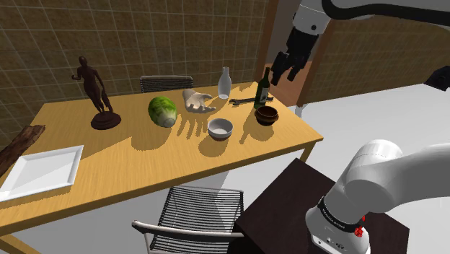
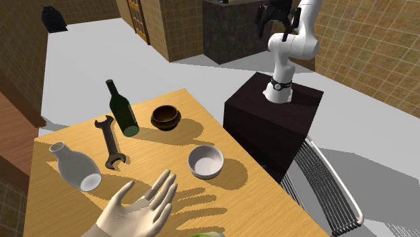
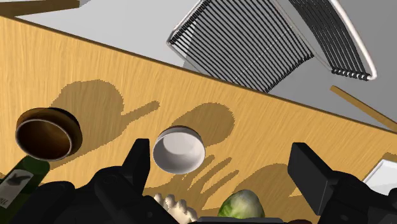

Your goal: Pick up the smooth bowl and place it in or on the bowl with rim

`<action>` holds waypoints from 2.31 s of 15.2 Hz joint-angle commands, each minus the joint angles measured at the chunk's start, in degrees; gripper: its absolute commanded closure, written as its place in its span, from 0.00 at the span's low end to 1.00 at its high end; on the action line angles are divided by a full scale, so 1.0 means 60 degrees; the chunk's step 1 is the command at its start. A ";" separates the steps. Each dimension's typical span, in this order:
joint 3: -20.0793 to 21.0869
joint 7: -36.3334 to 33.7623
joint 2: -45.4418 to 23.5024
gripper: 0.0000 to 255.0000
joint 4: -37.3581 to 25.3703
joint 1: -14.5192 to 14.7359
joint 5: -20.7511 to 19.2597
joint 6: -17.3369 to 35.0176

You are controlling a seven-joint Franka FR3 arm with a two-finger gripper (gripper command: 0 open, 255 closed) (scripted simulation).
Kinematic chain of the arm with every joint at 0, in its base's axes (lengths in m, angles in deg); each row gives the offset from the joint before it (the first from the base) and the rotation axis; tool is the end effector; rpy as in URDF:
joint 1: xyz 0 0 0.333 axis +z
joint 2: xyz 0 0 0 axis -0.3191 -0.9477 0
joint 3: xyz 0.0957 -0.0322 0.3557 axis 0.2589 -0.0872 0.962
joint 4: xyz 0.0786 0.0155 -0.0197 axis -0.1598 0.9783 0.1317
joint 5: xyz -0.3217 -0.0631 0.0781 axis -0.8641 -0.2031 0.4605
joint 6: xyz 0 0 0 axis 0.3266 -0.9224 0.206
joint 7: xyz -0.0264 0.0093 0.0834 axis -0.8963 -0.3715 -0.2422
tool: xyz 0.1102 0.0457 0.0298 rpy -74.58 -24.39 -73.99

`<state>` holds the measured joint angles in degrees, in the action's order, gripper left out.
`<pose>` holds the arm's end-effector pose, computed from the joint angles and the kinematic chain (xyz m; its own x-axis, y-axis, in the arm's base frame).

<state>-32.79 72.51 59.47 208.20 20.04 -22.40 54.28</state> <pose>0.2336 -0.0214 0.6403 0.9838 -0.1103 0.1410 -0.1040 -0.9933 -0.0514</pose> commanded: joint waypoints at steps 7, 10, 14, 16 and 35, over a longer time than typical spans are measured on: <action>-0.0598 0.0585 -0.1332 0.00 0.0494 -0.0024 -0.0028 0.1757; -0.0901 0.0907 -0.2151 0.00 0.0564 -0.0005 0.0035 0.2604; -0.1298 0.1395 -0.3379 0.00 0.0470 0.0053 0.0240 0.3665; -0.1495 0.1671 -0.4041 0.00 0.0343 0.0100 0.0406 0.4154; -0.1826 0.4922 -1.1165 0.00 -0.3502 -0.0476 0.3753 0.6491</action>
<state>-44.22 101.21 -4.70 189.35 17.77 -1.07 92.90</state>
